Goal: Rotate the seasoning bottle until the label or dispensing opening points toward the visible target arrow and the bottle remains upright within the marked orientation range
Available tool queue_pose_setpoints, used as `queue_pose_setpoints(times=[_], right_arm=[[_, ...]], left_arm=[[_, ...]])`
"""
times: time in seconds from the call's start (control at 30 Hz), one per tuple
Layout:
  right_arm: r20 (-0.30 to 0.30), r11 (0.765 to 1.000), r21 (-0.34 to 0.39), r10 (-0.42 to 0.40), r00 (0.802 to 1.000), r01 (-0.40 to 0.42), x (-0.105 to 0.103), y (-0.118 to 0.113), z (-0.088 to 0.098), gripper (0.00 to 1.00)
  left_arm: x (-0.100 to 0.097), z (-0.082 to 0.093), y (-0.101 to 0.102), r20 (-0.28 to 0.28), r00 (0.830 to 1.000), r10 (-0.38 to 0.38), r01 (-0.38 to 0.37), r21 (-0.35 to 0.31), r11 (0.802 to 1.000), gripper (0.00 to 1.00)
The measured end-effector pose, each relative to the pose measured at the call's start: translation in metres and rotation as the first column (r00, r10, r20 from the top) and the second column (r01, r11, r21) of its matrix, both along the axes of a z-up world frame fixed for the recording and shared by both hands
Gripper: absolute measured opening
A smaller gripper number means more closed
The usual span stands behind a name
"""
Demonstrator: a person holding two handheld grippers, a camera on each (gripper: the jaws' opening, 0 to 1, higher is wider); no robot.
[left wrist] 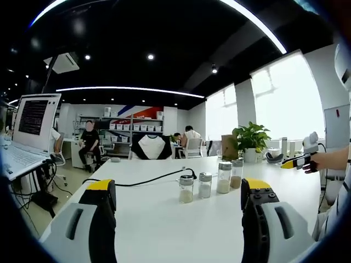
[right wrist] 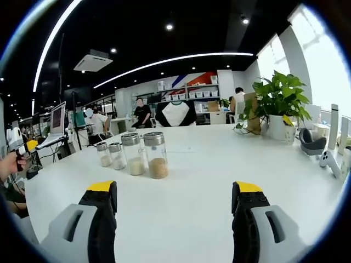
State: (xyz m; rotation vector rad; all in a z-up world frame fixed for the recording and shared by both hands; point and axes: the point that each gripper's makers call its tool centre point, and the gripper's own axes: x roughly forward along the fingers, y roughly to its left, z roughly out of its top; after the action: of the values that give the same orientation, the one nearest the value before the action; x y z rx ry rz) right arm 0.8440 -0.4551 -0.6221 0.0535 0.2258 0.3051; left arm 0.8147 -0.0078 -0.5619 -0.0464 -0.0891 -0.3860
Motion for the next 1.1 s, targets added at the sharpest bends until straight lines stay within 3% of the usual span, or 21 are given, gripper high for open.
queue_pose_setpoints(times=[0.27,0.47,0.73,0.93,1.1], right_arm=[[0.059,0.998,-0.034,0.055,0.997,-0.053,0.014,0.012,0.017,0.86],[0.073,0.998,0.019,0.064,0.995,-0.066,0.031,0.021,0.029,0.79],[0.105,0.996,0.028,0.08,0.991,-0.084,0.052,0.037,0.038,0.8],[0.123,0.995,0.036,0.09,0.988,-0.095,0.062,0.045,0.044,0.75],[0.097,0.981,0.126,0.138,0.986,-0.149,0.07,0.059,0.042,0.54]], left_arm=[[-0.002,0.001,0.012,0.007,1.0,0.027,-0.027,-0.031,0.999,1.0],[-0.004,-0.005,0.017,-0.008,0.999,0.041,-0.042,-0.036,0.998,1.0],[-0.007,-0.006,0.022,-0.014,0.998,0.054,-0.054,-0.043,0.998,1.0],[-0.005,0.003,0.025,0.002,0.999,0.054,-0.054,-0.051,0.997,1.0],[-0.003,0.003,0.022,-0.006,0.999,0.044,-0.044,-0.022,0.999,1.0]])
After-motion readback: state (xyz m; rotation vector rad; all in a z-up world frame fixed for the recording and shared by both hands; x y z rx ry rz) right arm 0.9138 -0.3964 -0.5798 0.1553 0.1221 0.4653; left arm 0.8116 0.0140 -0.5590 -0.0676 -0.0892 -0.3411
